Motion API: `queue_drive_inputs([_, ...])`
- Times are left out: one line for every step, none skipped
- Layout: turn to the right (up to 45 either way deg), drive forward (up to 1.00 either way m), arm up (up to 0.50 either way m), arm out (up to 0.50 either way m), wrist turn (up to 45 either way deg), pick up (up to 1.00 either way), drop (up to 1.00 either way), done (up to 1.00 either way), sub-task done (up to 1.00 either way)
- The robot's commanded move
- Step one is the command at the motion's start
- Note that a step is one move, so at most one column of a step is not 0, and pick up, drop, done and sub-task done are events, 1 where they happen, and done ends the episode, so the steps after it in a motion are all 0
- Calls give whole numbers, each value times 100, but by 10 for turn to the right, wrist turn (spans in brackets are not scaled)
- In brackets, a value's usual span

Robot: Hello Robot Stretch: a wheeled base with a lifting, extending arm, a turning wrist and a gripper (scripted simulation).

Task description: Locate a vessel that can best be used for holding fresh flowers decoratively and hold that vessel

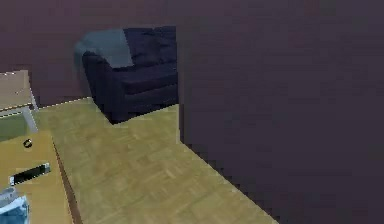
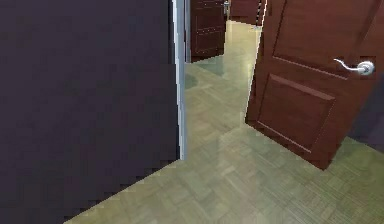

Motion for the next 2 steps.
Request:
queue_drive_inputs([0,35,0,0,0,0,0,0,0])
queue_drive_inputs([-360,0,0,0,0,0,0,0,0])
